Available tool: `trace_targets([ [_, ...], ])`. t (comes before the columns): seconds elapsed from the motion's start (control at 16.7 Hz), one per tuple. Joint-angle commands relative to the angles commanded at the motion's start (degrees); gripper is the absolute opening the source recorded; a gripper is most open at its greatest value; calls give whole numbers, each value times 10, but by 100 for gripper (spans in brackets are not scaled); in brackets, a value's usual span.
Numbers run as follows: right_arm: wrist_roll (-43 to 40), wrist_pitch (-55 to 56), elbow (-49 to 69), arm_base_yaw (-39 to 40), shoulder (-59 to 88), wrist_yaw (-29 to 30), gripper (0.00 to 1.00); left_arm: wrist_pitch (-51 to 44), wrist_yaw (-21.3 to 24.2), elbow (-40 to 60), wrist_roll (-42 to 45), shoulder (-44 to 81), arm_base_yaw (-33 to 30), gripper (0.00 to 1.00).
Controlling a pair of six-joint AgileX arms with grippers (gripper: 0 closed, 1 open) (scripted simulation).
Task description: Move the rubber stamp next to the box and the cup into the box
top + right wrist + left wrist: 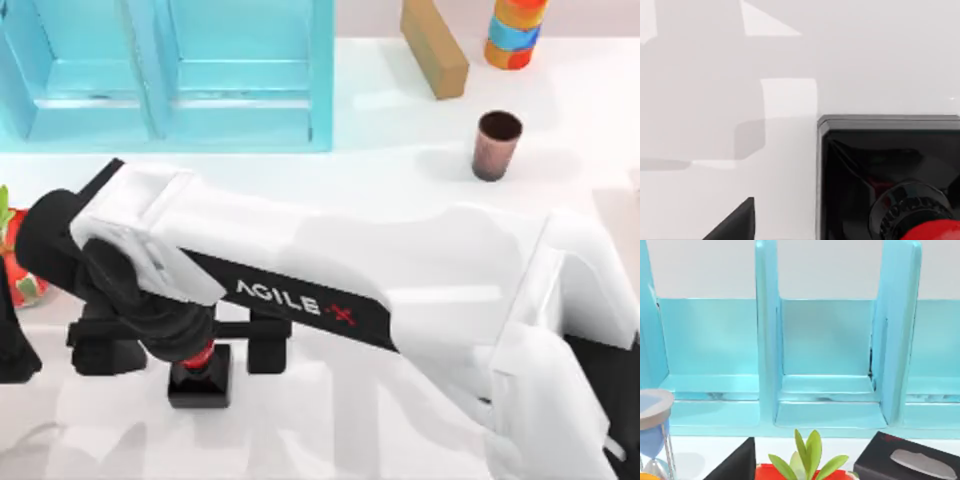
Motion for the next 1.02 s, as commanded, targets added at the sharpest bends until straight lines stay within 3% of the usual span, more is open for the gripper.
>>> trace_targets([
  [0.18, 0, 0, 0, 0, 0, 0, 100, 0, 0, 0, 0, 0, 0, 100],
  [0.96, 0, 0, 0, 0, 0, 0, 2, 0, 0, 0, 0, 0, 0, 100],
  [1.02, 0, 0, 0, 0, 0, 0, 0, 0, 0, 0, 0, 0, 0, 100],
])
